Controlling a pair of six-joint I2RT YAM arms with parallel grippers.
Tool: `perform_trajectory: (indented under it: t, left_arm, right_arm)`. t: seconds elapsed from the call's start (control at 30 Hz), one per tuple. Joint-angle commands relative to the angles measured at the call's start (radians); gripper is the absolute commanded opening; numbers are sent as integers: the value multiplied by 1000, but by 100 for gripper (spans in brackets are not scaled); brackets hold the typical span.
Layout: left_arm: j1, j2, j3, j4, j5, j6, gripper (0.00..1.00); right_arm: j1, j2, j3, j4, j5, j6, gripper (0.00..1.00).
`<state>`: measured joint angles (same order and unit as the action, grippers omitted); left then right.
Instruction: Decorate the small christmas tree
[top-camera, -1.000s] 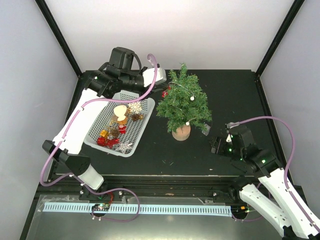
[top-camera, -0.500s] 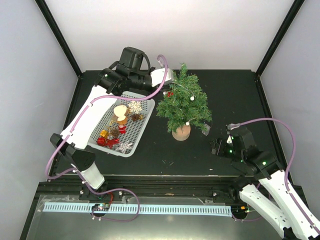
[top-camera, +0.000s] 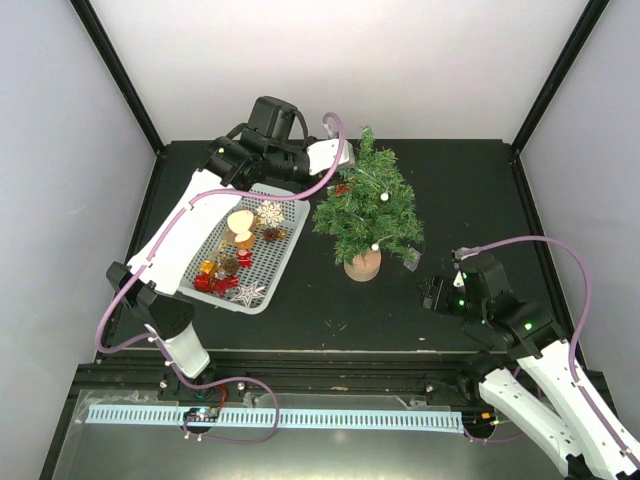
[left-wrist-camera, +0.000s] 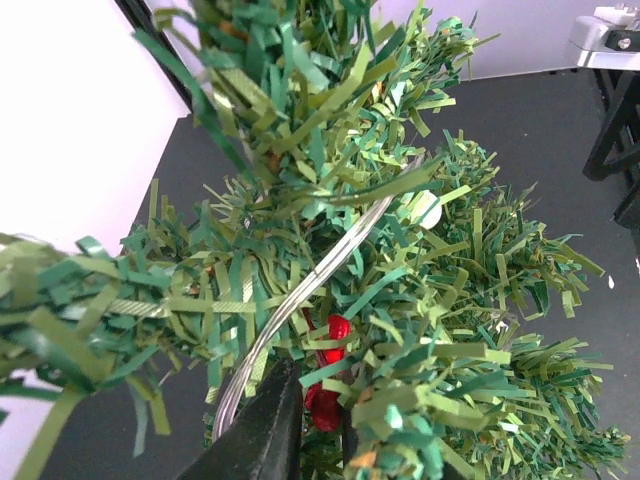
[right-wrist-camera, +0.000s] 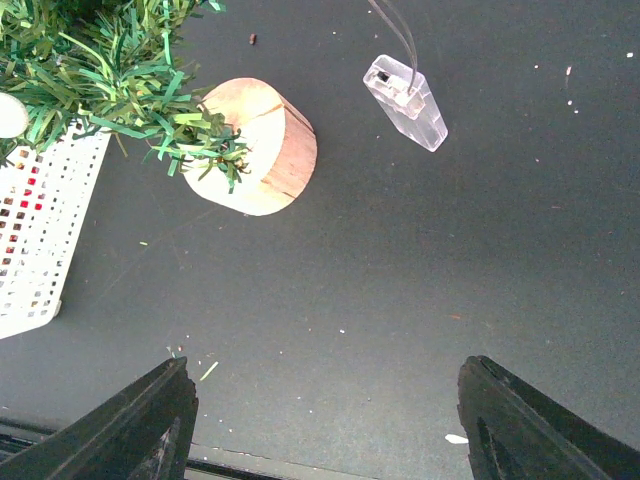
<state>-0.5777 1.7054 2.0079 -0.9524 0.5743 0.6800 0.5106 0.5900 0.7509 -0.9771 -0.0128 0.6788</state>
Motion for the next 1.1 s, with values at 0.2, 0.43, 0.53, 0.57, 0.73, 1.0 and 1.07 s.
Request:
perform_trajectory:
  t: [0.2, 0.43, 0.53, 0.57, 0.73, 1.0, 1.07]
  left_arm:
    - [-20, -18, -4, 20, -16, 18, 24]
    - [-20, -39, -9, 56, -46, 4, 40]
    - [-19, -50, -10, 67, -74, 3, 42]
    - [-19, -57, -13, 71, -90, -2, 42]
    - [-14, -97, -51, 86, -114, -1, 42]
    - [-13, -131, -122, 69, -83, 25, 47]
    - [-12, -138, -137, 70, -86, 28, 48]
  right_arm:
    - [2, 1, -2, 5, -6, -1, 72]
    - [2, -5, -2, 3, -11, 2, 72]
    - [2, -6, 0, -2, -6, 2, 72]
    - [2, -7, 1, -4, -6, 2, 72]
    - [2, -15, -1, -9, -1, 3, 72]
    - [2, -11, -1, -3, -7, 2, 72]
    - [2, -14, -1, -4, -8, 3, 72]
